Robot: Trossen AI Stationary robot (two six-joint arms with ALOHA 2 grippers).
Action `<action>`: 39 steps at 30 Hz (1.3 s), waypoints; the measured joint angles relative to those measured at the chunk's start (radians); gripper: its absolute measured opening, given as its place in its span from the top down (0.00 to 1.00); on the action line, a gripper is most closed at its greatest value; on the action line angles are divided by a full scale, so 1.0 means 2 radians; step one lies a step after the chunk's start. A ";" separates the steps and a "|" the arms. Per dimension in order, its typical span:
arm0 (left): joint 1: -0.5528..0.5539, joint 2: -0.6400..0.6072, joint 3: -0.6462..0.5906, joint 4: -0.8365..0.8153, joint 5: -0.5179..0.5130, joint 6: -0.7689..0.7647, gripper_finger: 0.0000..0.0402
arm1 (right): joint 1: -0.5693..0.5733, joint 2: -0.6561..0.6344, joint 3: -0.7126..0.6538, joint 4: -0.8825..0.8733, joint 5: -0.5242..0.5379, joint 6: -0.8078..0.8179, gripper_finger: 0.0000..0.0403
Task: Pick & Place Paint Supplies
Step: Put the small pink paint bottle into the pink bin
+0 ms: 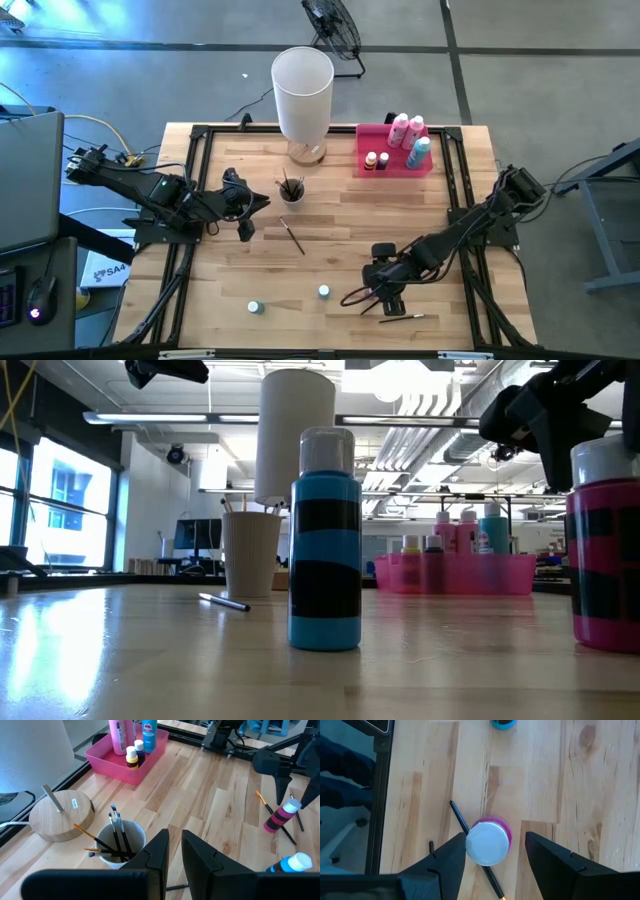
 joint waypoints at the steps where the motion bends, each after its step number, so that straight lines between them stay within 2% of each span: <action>1: 0.000 0.000 0.000 0.000 0.000 0.000 0.88 | 0.000 0.000 0.000 -0.001 -0.001 0.000 0.51; 6: 0.000 0.000 0.000 0.000 0.000 0.000 0.88 | 0.000 0.000 0.000 -0.001 0.001 0.000 0.53; 20: 0.000 0.000 0.000 -0.001 0.000 0.000 0.88 | 0.000 0.000 -0.008 0.008 0.005 0.016 0.71; 28: 0.000 0.000 0.000 -0.001 0.000 0.000 0.88 | 0.000 0.000 -0.009 0.009 0.002 0.019 0.66; 35: 0.000 0.000 0.000 -0.001 0.000 0.000 0.88 | -0.001 0.000 -0.009 0.009 0.002 0.019 0.71; 39: 0.000 0.000 0.000 -0.001 0.000 0.000 0.88 | -0.001 0.000 -0.009 0.009 -0.001 0.025 0.68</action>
